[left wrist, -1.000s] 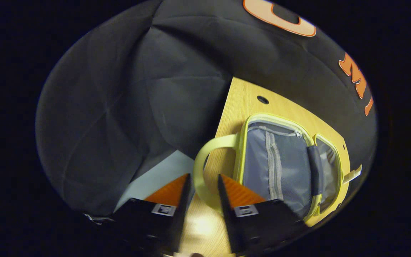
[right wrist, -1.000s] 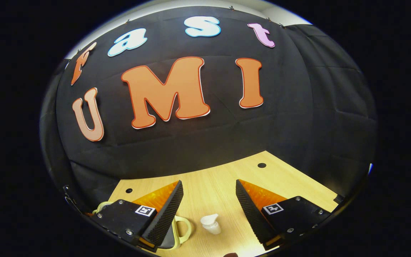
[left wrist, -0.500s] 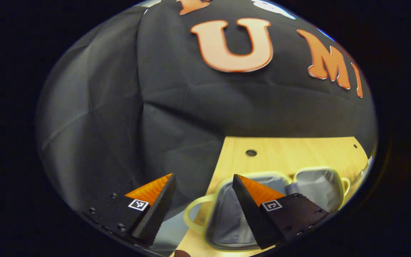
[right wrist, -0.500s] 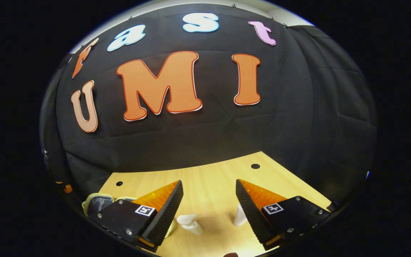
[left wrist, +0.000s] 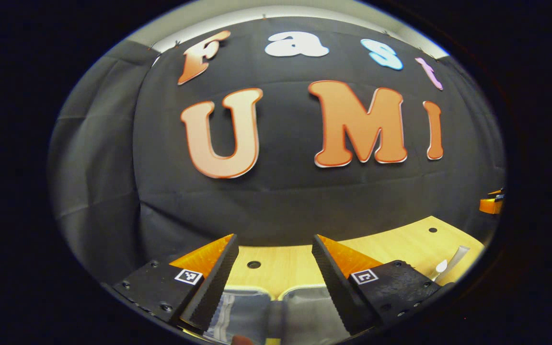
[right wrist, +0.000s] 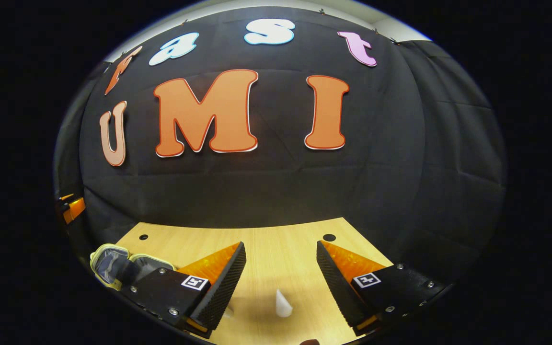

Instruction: First open the suitcase, pack the skin care products into it, and then close the suitcase.

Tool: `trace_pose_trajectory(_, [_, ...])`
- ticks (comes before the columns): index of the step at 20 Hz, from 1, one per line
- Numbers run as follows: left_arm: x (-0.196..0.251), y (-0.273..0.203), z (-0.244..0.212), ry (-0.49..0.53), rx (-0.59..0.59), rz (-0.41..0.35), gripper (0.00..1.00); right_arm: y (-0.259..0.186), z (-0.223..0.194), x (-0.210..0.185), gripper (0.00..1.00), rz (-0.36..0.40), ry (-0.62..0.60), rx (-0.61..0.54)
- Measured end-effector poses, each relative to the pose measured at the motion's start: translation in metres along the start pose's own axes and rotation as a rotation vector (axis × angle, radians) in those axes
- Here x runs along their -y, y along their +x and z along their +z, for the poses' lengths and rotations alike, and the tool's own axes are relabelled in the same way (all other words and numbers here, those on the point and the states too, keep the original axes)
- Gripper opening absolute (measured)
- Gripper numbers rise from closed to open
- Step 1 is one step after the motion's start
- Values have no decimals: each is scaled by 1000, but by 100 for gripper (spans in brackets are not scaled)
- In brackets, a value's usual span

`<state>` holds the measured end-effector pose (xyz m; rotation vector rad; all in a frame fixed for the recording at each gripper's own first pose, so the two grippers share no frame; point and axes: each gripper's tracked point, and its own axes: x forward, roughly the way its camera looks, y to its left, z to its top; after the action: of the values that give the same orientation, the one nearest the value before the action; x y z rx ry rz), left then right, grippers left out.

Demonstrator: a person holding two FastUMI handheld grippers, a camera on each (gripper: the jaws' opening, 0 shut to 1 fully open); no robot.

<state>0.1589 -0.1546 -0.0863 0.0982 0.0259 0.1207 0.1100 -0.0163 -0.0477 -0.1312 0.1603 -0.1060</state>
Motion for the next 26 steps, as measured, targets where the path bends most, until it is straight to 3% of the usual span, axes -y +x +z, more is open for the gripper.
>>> trace_pose_trajectory(5, [116, -19, -5, -33, 20, -176, 96, -1, -23, 25, 94, 15, -10, -45])
trace_pose_trajectory(12, [232, -45, -49, -15, -41, -368, 97, 5, -49, 46, 94, 28, -9, -90])
trace_pose_trajectory(20, [307, -72, -112, 61, -150, -458, 97, 22, -82, 49, 94, 65, -7, -137])
trace_pose_trajectory(26, [334, -57, -192, 75, -281, -410, 98, 30, -104, 65, 94, 55, -10, -176])
